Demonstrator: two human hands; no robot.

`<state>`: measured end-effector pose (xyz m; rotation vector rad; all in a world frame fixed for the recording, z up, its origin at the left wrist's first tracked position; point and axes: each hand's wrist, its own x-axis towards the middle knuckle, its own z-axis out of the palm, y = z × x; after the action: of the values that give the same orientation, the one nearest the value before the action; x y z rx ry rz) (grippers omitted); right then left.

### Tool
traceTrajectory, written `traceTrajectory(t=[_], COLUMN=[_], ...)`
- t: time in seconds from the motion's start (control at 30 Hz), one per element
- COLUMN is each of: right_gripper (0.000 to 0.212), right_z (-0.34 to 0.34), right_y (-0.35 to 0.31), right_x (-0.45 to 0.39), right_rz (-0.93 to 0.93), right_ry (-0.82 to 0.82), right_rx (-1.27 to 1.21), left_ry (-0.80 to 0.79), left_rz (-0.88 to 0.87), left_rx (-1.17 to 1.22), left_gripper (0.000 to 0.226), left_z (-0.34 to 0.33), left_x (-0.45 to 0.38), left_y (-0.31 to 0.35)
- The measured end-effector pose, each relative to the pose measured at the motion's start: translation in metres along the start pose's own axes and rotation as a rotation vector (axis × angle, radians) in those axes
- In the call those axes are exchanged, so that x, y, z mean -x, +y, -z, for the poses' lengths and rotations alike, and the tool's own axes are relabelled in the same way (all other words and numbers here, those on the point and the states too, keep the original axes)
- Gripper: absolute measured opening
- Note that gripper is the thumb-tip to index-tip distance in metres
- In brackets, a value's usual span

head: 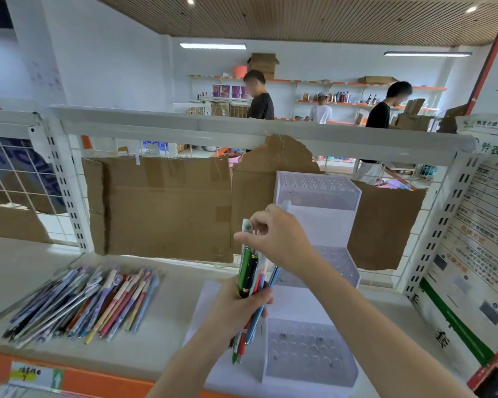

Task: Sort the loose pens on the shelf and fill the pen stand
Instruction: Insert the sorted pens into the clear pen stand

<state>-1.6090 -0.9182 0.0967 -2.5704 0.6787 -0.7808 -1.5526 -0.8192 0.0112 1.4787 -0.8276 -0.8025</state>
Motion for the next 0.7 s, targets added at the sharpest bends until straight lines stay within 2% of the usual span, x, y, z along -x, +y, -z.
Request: traceTrajectory(t=[0.07, 0.17, 0.23, 0.37, 0.47, 0.7], right_gripper=[0.029, 0.021, 0.015, 0.012, 0.009, 0.012], right_z=[0.008, 0.042, 0.061, 0.062, 0.05, 0.042], right_y=[-0.002, 0.001, 0.01, 0.032, 0.046, 0.062], right_x=[-0.005, -0.015, -0.019, -0.018, -0.015, -0.019], right_rz=[-0.026, -0.101, -0.085, -0.11, -0.134, -0.19], right_ry=[0.13, 0.407, 0.521, 0.463, 0.385, 0.337], right_rx=[-0.139, -0.493, -0.48, -0.162, -0.108, -0.107], left_ry=[-0.008, -0.004, 0.039, 0.045, 0.024, -0.013], left_rz=[0.003, 0.049, 0.083, 0.112, 0.119, 0.121], left_rx=[-0.025, 0.065, 0.18, 0.42, 0.499, 0.466], left_gripper=[0.005, 0.001, 0.004, 0.005, 0.01, 0.008], left_z=[0.001, 0.008, 0.016, 0.026, 0.028, 0.024], left_x=[0.0, 0.001, -0.002, -0.008, -0.01, -0.009], left_y=[-0.001, -0.005, -0.008, -0.006, -0.003, -0.002])
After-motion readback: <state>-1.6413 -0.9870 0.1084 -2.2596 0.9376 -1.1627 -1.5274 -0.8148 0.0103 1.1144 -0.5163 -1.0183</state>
